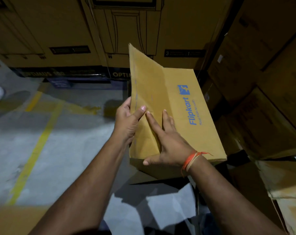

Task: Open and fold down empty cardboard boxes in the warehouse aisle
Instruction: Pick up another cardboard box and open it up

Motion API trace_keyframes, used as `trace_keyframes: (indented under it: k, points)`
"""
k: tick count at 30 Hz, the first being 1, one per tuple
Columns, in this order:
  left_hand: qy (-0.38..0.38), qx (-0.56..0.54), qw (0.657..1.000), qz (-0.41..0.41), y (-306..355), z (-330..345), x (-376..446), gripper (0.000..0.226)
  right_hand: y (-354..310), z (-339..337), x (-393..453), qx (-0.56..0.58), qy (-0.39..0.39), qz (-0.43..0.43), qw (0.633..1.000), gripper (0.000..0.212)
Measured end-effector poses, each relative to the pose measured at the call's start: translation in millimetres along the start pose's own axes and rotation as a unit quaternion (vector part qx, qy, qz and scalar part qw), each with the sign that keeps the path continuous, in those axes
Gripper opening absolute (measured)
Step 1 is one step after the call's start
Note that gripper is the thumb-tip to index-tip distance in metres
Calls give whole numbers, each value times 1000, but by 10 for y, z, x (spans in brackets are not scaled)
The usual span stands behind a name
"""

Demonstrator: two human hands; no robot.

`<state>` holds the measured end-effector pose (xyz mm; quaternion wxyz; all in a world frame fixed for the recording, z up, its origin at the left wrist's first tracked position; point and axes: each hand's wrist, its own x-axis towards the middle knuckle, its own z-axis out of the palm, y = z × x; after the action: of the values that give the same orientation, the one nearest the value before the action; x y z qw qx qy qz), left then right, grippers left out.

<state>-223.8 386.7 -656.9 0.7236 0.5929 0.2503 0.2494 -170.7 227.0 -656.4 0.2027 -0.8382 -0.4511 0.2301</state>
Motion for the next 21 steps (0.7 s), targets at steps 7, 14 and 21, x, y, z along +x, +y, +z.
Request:
trace_keyframes:
  k: [7,14,21]
  points:
    - [-19,11,992,120,806,-183,-228,39,-516,-113,-99,92,127,-110,982,138]
    - [-73,60,991,94,665,89,-232,45,-206,-28,-155,125,152,-69,978,135]
    - [-82,167,982,-41,-544,585,-74,73,525,254,-129,89,-1,126,988,135]
